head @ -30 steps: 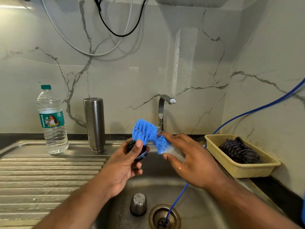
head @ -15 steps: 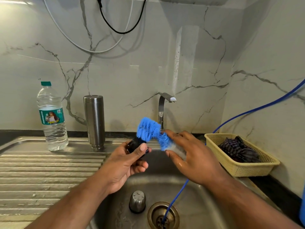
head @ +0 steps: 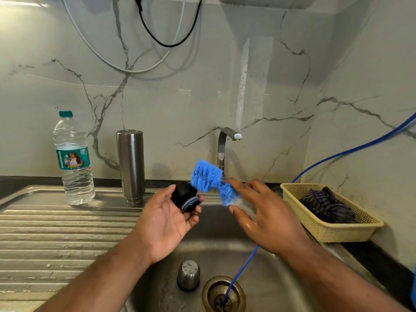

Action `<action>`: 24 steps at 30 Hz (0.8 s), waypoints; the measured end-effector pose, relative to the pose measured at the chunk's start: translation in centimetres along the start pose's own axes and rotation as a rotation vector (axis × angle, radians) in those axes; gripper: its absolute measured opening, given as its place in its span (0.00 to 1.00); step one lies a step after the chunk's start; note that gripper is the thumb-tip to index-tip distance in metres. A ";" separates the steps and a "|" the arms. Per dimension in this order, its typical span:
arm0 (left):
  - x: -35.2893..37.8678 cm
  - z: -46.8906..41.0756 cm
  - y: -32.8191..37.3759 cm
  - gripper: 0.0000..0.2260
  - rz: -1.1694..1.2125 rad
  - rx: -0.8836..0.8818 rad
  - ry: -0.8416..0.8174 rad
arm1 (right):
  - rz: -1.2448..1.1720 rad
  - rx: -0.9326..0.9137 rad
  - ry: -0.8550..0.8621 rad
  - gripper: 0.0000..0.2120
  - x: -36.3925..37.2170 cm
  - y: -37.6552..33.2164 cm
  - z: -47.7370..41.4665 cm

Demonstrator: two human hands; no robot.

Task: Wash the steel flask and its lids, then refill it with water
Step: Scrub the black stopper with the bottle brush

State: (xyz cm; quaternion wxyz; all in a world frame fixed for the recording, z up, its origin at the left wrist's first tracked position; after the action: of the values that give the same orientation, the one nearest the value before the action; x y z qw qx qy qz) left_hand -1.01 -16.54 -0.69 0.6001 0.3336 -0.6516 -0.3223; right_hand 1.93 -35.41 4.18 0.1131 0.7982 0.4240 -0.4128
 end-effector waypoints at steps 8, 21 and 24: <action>0.3 0.3 0.4 0.21 -0.155 0.058 0.022 | -0.050 -0.033 0.007 0.31 0.1 -0.6 0.1; 0.9 0.4 -0.1 0.21 -0.084 0.010 -0.047 | -0.102 -0.006 0.034 0.31 0.2 -0.1 0.1; 0.8 0.4 0.2 0.21 -0.129 0.046 0.004 | -0.093 -0.038 0.015 0.30 0.2 -0.8 0.2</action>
State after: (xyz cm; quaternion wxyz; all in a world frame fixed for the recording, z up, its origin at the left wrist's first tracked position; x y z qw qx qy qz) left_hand -1.50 -17.04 -0.10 0.5715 0.3892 -0.6350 -0.3445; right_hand 1.28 -34.94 4.05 0.1060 0.7785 0.4692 -0.4032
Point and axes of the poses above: each hand's wrist, its own z-axis away from the middle knuckle, its own x-axis out of the palm, y = z × x, the point moved 7 cm from there along -z, towards the middle knuckle, and after that the axes turned 5 degrees about -z, right-handed, at the moved point
